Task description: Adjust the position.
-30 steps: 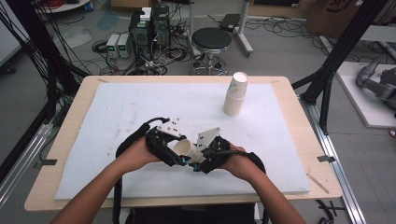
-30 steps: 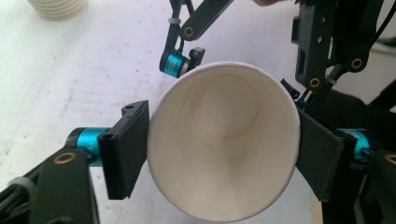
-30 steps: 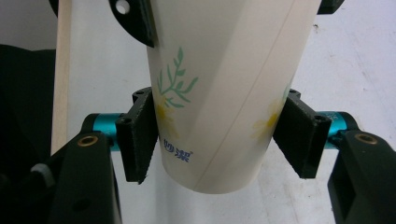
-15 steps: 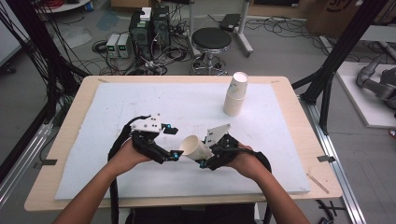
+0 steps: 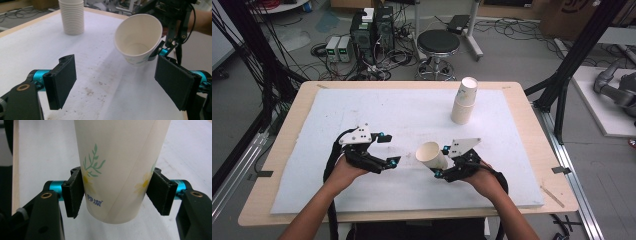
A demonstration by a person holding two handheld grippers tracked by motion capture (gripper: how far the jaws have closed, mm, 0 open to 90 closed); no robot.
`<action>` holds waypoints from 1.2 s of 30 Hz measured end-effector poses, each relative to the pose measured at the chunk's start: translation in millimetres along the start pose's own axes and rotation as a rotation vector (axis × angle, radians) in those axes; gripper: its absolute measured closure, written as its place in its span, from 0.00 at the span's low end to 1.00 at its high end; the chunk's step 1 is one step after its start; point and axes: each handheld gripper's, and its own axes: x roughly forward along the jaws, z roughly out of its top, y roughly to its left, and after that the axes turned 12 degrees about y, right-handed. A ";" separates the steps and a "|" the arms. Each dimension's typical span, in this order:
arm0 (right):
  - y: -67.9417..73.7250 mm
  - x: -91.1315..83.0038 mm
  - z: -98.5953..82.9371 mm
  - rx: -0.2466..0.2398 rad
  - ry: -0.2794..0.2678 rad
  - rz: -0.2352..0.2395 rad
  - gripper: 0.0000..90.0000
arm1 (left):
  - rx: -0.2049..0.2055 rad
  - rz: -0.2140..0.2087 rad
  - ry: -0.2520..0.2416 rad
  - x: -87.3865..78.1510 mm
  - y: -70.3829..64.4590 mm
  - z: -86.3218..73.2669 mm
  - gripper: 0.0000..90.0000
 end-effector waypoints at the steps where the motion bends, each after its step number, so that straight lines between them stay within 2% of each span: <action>1: -1.1 -0.5 -4.7 0.018 -0.020 -0.005 0.40 | -0.006 0.007 -0.010 0.2 0.5 -2.1 0.20; 5: -3.6 -3.6 -16.2 0.073 -0.077 -0.012 0.39 | -0.027 0.030 -0.054 1.9 1.7 -12.8 0.20; 8: -5.6 -7.4 -24.2 0.105 -0.127 -0.032 0.39 | -0.038 0.047 -0.069 3.0 2.2 -19.6 0.19; 12: -8.9 -12.1 -35.4 0.155 -0.187 -0.046 0.39 | -0.058 0.064 -0.069 5.4 4.2 -27.6 0.19; 17: -14.4 -16.5 -45.8 0.206 -0.250 -0.054 0.39 | -0.059 0.086 -0.073 7.0 5.8 -33.3 0.20; 22: -17.0 -19.6 -52.7 0.247 -0.279 -0.066 0.39 | -0.042 0.119 -0.076 6.2 5.0 -39.9 0.21; 27: -18.9 -21.5 -57.4 0.268 -0.304 -0.088 0.39 | -0.066 0.133 -0.097 0.0 8.0 -45.5 0.21; 34: -23.2 -25.8 -61.8 0.294 -0.338 -0.148 0.38 | -0.099 0.155 -0.136 -8.4 12.7 -51.3 0.20; 36: -24.0 -26.7 -63.2 0.307 -0.340 -0.148 0.38 | -0.107 0.164 -0.141 -9.9 13.7 -52.8 0.20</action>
